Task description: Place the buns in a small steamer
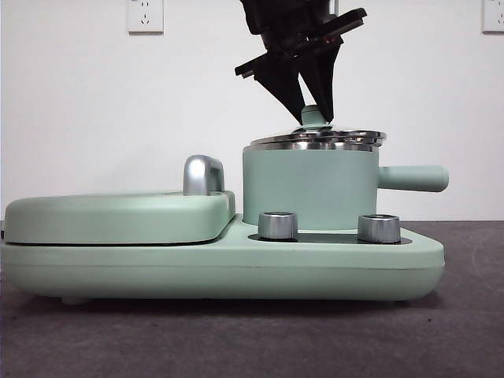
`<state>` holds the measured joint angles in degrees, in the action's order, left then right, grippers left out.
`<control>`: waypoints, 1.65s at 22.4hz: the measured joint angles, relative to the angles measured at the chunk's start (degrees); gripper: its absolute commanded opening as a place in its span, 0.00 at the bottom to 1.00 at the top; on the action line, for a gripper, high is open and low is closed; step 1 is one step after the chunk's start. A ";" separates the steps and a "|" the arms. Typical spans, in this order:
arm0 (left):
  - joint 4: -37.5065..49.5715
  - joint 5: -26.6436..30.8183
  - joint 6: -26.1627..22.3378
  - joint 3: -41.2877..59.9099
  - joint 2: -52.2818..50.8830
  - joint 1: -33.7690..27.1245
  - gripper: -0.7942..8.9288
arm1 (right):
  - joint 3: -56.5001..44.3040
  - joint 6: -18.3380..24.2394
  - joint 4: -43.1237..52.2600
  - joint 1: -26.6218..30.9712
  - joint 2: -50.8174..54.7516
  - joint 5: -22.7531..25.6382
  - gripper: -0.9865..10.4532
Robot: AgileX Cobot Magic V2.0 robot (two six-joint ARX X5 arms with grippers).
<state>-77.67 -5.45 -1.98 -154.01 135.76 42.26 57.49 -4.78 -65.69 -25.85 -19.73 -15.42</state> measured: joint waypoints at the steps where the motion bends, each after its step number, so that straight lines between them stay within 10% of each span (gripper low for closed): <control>1: -0.07 0.00 0.00 -0.04 0.04 0.00 0.10 | 0.00 0.00 -0.02 0.00 0.00 0.00 0.45; 13: -1.60 3.63 0.59 -0.39 0.15 0.37 0.13 | 0.00 0.00 0.00 0.00 0.00 0.02 0.45; 18: -3.21 3.69 2.71 -0.44 0.52 0.39 0.76 | 0.00 0.00 -0.02 0.00 0.00 0.00 0.45; 29: -3.91 3.72 7.63 1.57 -14.60 1.92 0.76 | 0.00 0.00 -0.02 0.00 0.02 0.00 0.45; 37: -3.93 3.65 8.20 46.53 -48.04 4.02 0.75 | -1.20 0.02 1.62 0.00 0.09 -1.18 0.45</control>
<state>-81.60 -1.80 6.22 -107.48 87.72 46.28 56.29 -4.75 -64.07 -25.85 -19.64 -16.60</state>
